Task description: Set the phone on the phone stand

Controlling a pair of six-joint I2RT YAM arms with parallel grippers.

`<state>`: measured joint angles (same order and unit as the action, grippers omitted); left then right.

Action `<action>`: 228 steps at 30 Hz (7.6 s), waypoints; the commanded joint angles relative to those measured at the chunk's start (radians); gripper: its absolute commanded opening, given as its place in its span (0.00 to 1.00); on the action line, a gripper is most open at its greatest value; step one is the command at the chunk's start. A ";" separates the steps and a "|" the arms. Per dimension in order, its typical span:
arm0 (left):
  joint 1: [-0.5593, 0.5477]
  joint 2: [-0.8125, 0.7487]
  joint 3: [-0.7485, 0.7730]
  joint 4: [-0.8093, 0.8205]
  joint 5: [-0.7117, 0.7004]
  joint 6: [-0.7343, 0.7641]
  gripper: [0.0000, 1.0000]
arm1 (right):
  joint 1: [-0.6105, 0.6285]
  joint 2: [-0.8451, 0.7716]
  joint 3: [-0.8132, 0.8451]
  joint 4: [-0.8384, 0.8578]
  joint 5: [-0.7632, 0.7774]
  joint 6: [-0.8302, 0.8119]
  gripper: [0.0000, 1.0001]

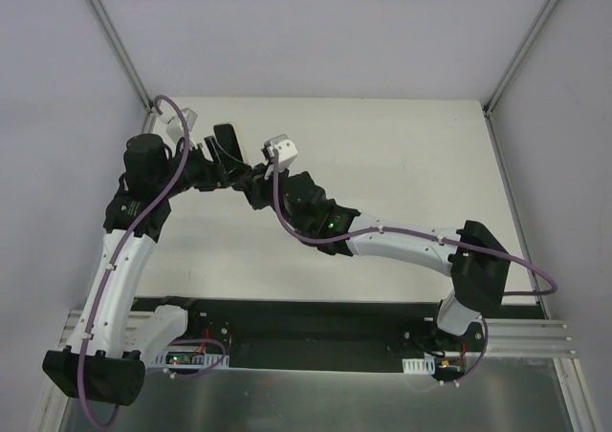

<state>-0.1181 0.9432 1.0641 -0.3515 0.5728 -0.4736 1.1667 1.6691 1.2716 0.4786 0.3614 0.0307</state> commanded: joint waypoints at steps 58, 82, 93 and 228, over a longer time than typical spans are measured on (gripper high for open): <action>-0.338 -0.138 -0.058 0.827 0.323 -0.309 0.19 | -0.260 -0.563 -0.406 0.336 -0.967 0.198 0.01; -0.338 -0.130 0.088 0.603 0.348 -0.241 0.31 | -0.272 -0.519 -0.383 0.353 -1.035 0.221 0.01; -0.338 -0.116 0.128 0.508 0.369 -0.201 0.00 | -0.279 -0.491 -0.357 0.339 -1.089 0.236 0.01; -0.500 0.526 0.089 0.582 0.664 0.770 0.00 | -0.545 -0.331 -0.287 -0.546 -0.894 -0.264 0.01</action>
<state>-0.6159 1.5124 1.1343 0.2382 1.2690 0.1852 0.6273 1.3590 0.9966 -0.0986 -0.4938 -0.2546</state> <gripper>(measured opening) 0.111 0.164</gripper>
